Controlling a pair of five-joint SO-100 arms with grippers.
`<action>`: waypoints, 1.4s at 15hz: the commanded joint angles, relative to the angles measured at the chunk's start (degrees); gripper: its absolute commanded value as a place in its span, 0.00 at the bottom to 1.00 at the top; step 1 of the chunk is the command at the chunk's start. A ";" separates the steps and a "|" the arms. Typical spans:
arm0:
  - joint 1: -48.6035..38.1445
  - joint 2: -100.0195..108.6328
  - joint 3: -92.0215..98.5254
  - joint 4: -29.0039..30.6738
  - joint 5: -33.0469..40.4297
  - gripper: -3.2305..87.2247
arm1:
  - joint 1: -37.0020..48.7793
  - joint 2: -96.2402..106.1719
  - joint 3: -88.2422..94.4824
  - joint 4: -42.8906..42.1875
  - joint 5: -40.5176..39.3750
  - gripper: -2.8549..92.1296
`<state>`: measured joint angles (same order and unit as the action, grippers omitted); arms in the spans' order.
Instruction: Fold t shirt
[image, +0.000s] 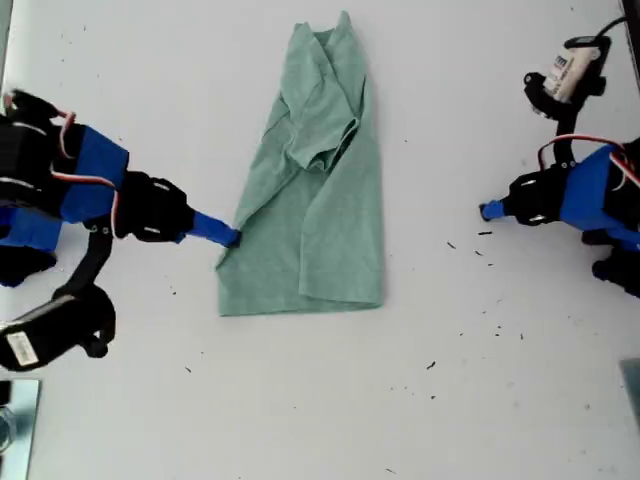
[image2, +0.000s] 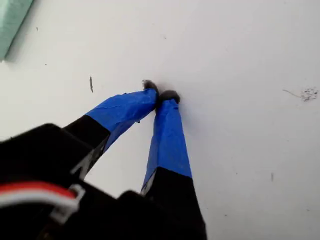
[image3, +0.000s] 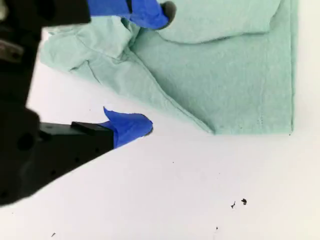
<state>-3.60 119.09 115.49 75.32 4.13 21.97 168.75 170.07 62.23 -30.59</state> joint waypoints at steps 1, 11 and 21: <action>0.00 -3.96 3.16 -6.33 1.05 0.37 | 0.26 0.62 0.26 0.35 -0.44 0.06; -0.97 -7.47 2.90 -8.26 -0.44 0.03 | 0.18 1.93 0.70 0.53 -0.88 0.06; 1.41 -52.29 -64.95 2.11 10.37 0.03 | -0.09 4.83 1.58 1.67 -0.62 0.06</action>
<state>-4.22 78.13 70.75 75.94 12.83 21.97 173.41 171.47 63.37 -30.59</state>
